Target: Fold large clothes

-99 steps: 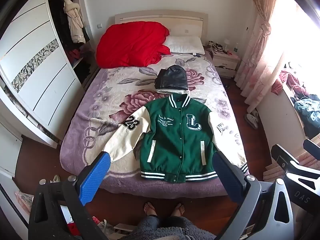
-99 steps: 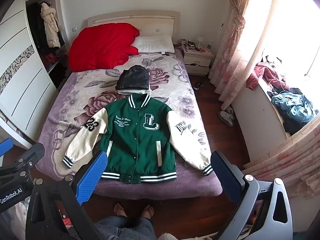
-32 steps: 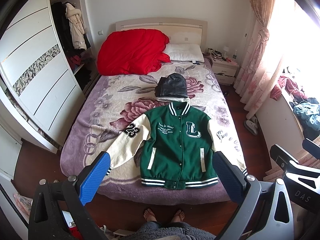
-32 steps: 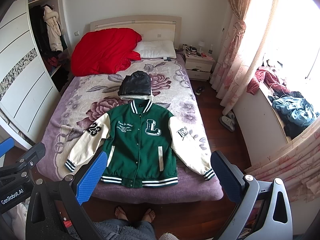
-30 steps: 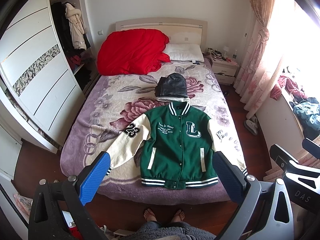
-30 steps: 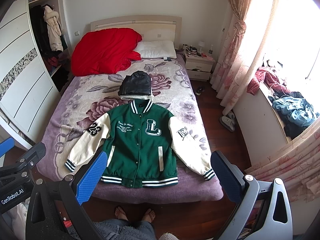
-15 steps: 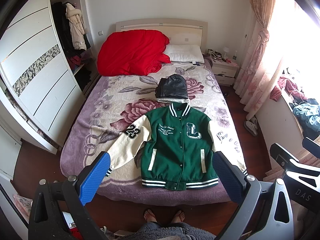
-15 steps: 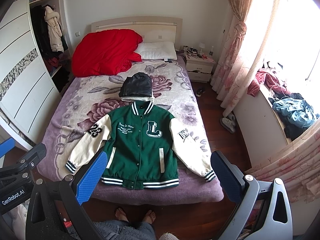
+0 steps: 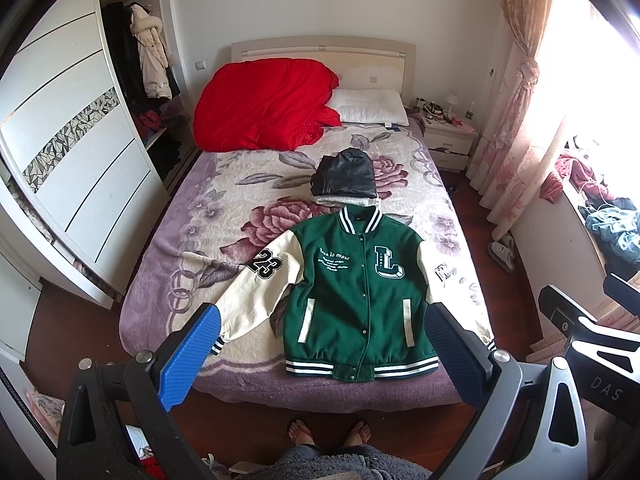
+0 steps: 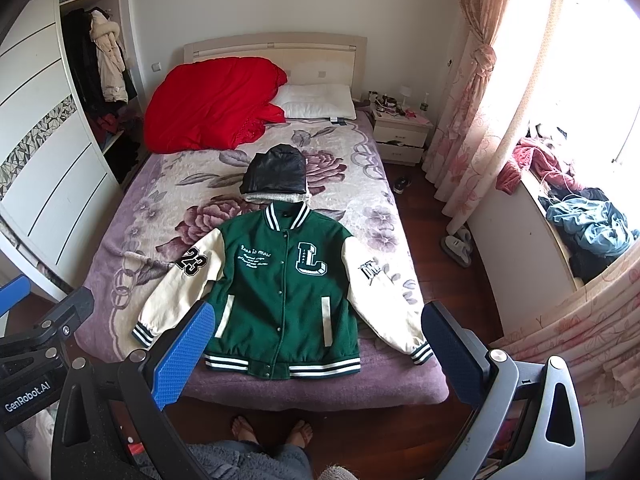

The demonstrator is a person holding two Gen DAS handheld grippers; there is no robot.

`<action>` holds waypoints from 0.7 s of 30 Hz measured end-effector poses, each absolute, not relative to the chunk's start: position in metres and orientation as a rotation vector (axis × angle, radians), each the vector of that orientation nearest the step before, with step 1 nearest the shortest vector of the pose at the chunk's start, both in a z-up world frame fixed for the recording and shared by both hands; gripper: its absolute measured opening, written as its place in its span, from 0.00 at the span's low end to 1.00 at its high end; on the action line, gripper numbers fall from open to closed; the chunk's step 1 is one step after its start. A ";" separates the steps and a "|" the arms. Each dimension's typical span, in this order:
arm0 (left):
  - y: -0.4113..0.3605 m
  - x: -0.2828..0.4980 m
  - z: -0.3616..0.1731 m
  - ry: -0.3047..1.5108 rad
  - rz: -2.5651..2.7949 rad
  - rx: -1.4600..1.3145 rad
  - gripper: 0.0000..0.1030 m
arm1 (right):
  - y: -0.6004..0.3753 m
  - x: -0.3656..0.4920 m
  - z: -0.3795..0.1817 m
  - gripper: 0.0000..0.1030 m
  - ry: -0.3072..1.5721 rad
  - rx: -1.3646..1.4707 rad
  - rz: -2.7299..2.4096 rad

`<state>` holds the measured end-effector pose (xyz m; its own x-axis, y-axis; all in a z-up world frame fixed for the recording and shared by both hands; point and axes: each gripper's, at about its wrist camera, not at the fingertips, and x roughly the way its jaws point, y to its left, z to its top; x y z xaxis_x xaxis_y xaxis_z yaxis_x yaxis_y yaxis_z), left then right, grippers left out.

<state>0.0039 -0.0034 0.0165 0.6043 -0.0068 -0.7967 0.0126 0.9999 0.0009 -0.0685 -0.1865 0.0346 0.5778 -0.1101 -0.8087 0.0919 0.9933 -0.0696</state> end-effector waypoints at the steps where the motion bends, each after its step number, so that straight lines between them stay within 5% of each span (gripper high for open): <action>1: -0.003 0.006 0.015 0.924 -0.013 0.006 1.00 | -0.185 -0.068 0.034 1.00 0.949 -0.020 -0.119; 11: 0.010 0.065 -0.047 0.851 0.002 0.046 1.00 | -0.205 -0.025 -0.033 1.00 0.996 0.136 -0.204; 19: -0.011 0.136 -0.174 1.006 -0.009 0.108 1.00 | -0.338 0.009 -0.225 0.99 1.176 0.416 -0.538; 21: -0.020 0.153 -0.211 1.065 0.019 0.111 1.00 | -0.378 0.007 -0.279 0.88 1.198 0.524 -0.591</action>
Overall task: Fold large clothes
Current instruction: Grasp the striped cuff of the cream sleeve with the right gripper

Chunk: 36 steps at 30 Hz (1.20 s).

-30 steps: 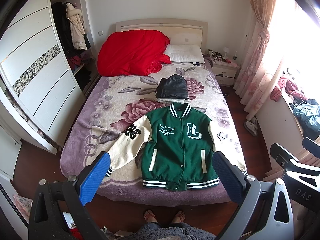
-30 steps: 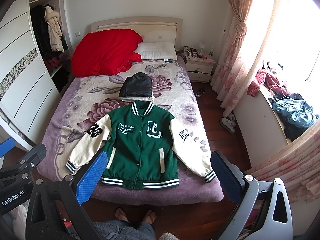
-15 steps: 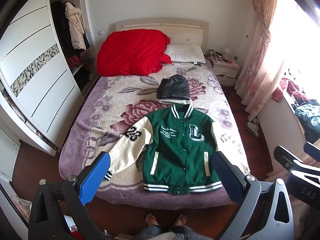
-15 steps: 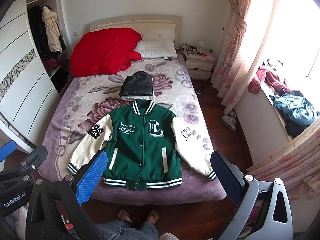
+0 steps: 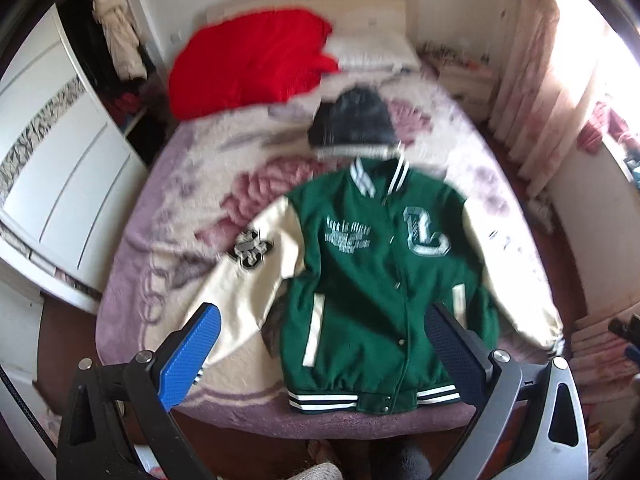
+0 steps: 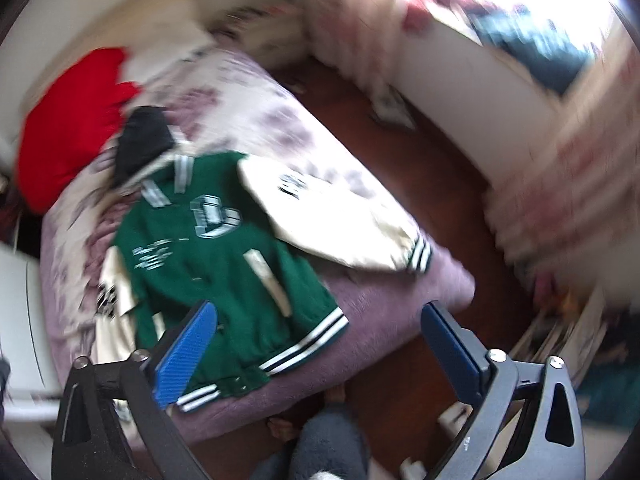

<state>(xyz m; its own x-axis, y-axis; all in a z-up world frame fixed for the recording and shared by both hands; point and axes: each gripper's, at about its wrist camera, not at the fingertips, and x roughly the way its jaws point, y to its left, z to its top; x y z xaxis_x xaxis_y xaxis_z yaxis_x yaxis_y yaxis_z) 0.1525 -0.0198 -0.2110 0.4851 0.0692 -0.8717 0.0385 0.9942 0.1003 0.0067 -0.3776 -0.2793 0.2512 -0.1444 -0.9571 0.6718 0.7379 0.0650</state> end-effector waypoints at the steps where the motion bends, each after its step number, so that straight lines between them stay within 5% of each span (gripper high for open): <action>1: -0.025 0.160 -0.229 1.091 0.029 0.107 1.00 | -0.398 0.005 -0.309 0.73 1.217 0.591 -0.619; 2: -0.028 0.165 -0.244 1.110 0.035 0.106 1.00 | -0.415 0.003 -0.333 0.66 1.228 0.646 -0.637; 10: -0.083 0.205 -0.373 1.319 0.090 0.178 1.00 | -0.536 -0.034 -0.585 0.69 1.123 1.366 -0.732; 17: -0.135 0.239 -0.437 1.342 0.049 0.270 1.00 | -0.587 -0.041 -0.705 0.72 0.861 1.608 -0.822; 19: -0.149 0.253 -0.448 1.348 0.031 0.264 1.00 | -0.594 -0.039 -0.713 0.71 0.778 1.625 -0.845; 22: -0.174 0.277 -0.462 1.355 -0.005 0.256 1.00 | -0.607 -0.033 -0.708 0.19 0.689 1.592 -0.889; 28: -0.244 0.350 -0.488 1.330 -0.132 0.209 1.00 | -0.678 0.017 -0.646 0.17 0.616 1.373 -0.810; 36: -0.320 0.438 -0.564 1.363 -0.159 0.268 1.00 | -0.778 0.135 -0.639 0.16 0.693 1.205 -0.714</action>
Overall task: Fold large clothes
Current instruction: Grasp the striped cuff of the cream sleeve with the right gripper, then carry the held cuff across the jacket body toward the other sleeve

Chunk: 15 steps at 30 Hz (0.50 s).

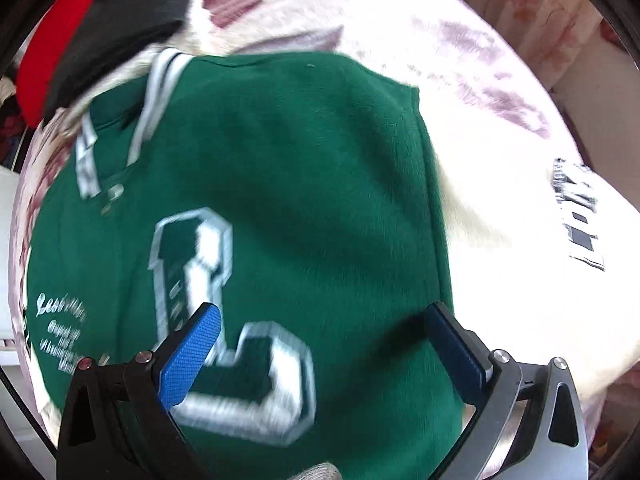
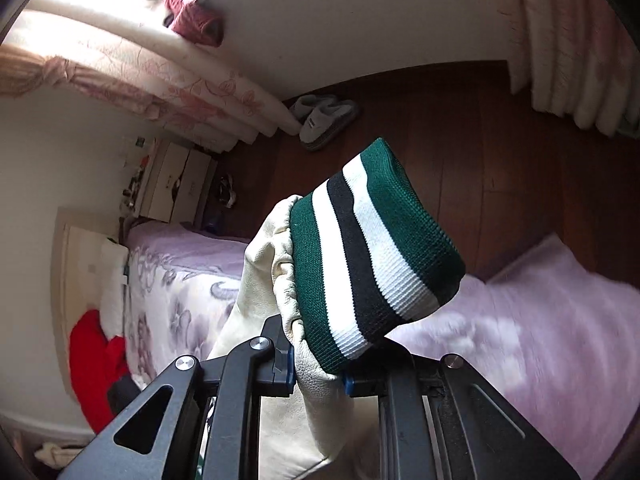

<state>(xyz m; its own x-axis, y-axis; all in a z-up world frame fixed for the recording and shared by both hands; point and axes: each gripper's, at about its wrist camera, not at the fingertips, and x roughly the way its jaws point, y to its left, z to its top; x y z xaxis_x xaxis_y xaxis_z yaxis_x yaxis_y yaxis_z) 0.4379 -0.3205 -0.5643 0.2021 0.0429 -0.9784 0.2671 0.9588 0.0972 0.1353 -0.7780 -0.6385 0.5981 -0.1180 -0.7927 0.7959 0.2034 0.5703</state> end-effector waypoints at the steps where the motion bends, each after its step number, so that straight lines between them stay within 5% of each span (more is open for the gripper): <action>1: -0.323 0.442 -0.572 1.369 -0.158 0.273 1.00 | -0.787 0.139 -0.641 0.16 0.700 1.197 -0.712; 7: -0.313 0.448 -0.588 1.360 -0.174 0.257 1.00 | -0.800 0.177 -0.630 0.16 0.685 1.166 -0.691; 15: -0.201 0.413 -0.515 1.278 -0.087 0.053 1.00 | -0.688 0.243 -0.521 0.15 0.664 0.971 -0.469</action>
<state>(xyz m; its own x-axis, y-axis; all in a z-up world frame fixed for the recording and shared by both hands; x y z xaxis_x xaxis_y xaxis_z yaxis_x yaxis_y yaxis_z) 0.4129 -0.2010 -0.5146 0.2858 -0.0353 -0.9577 0.0945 0.9955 -0.0085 0.2433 -0.6878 -0.5209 0.7114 -0.0717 -0.6991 0.6348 0.4924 0.5955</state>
